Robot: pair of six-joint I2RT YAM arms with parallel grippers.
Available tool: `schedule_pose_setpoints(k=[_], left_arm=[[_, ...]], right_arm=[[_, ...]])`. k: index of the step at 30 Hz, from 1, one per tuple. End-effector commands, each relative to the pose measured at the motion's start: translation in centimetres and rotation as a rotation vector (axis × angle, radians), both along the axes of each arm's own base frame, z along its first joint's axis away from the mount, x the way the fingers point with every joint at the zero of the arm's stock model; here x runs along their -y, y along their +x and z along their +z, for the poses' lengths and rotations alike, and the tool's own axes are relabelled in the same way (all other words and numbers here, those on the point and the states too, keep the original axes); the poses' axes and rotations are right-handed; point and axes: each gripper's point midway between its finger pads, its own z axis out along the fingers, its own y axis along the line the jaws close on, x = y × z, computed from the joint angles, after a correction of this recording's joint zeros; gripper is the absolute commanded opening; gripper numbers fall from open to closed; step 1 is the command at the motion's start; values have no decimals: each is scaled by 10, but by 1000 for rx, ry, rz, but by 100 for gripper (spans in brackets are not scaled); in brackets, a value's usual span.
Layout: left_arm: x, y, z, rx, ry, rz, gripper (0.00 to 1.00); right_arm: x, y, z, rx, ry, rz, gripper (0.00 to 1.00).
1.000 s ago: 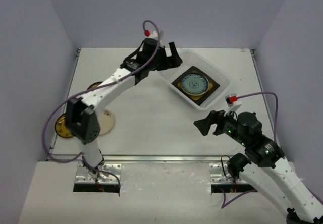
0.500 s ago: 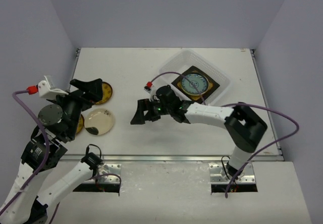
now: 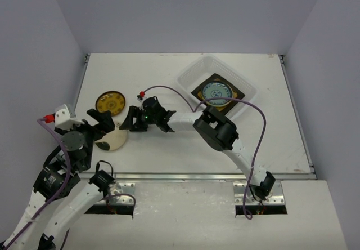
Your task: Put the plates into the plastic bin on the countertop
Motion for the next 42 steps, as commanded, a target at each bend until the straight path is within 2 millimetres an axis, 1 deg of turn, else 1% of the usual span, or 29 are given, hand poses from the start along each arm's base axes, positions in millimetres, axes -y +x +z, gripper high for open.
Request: schedule_pose_setpoints(k=[1, 2, 5, 6, 7, 9, 10, 11, 14, 15, 17, 19, 20, 21, 22, 24, 26, 28, 29, 30, 31, 32, 33, 34, 35, 36, 37, 40, 42], left_arm=[[-8, -3, 10, 52, -7, 29, 100], [-7, -3, 11, 55, -9, 20, 100], [-4, -4, 12, 69, -14, -3, 100], [-4, -5, 13, 73, -16, -3, 100], [-5, -5, 13, 77, -18, -3, 100], [-5, -6, 14, 82, -21, -4, 100], [-5, -7, 14, 85, -23, -5, 100], [-5, -7, 15, 87, -23, -6, 100], [-5, -7, 15, 87, -22, -9, 100], [-5, -6, 14, 86, -22, -7, 100], [-5, -7, 15, 87, -22, -8, 100], [-4, -6, 14, 85, -22, -9, 100], [-5, -7, 15, 87, -23, -7, 100], [-5, -7, 15, 90, -24, -6, 100], [-5, -7, 15, 91, -25, -6, 100], [-5, -8, 15, 93, -26, -8, 100], [-6, -8, 16, 96, -28, -8, 100], [-5, -8, 15, 95, -27, -8, 100], [-5, -8, 15, 96, -28, -9, 100], [-5, -8, 15, 96, -28, -10, 100], [-4, -7, 15, 94, -27, -12, 100], [-3, -6, 14, 90, -26, -15, 100], [-2, -5, 13, 87, -24, -17, 100], [-1, -4, 13, 85, -24, -19, 100], [0, -3, 11, 77, -19, -21, 100], [2, 0, 9, 68, -14, -26, 100], [4, 2, 7, 60, -12, -30, 100], [9, 6, 3, 40, -6, -47, 100], [13, 9, 1, 31, -1, -58, 100]], right_arm=[[9, -5, -56, -77, -128, -61, 67], [9, -7, -63, -91, -142, -58, 62], [13, -12, -82, -121, -198, -52, 54], [13, -13, -84, -127, -204, -51, 49], [14, -17, -89, -137, -215, -46, 38], [16, -22, -92, -150, -224, -39, 22], [16, -25, -91, -151, -227, -35, 17], [16, -27, -86, -147, -225, -32, 15], [15, -28, -66, -135, -211, -28, 4], [15, -28, -59, -133, -204, -29, 3], [15, -28, -38, -119, -181, -28, 0], [23, -30, -26, -108, -185, -37, 0], [29, -29, -7, -75, -174, -49, 0], [29, -27, 17, -40, -146, -51, 0], [31, -25, 35, -9, -129, -55, 0], [55, -24, 66, 53, -125, -83, 0], [81, -10, 101, 91, -83, -120, 0], [110, 2, 126, 117, -56, -162, 0], [129, 11, 136, 137, -52, -192, 0], [154, 24, 146, 146, -53, -241, 0], [179, 33, 152, 152, -60, -281, 0], [208, 46, 155, 150, -71, -332, 0], [243, 67, 156, 139, -83, -407, 0], [252, 67, 148, 120, -96, -414, 0], [286, 84, 154, 123, -93, -487, 0], [326, 99, 153, 119, -112, -565, 0], [356, 108, 150, 113, -138, -622, 0], [436, 120, 128, 70, -235, -754, 0], [480, 127, 120, 50, -255, -837, 0]])
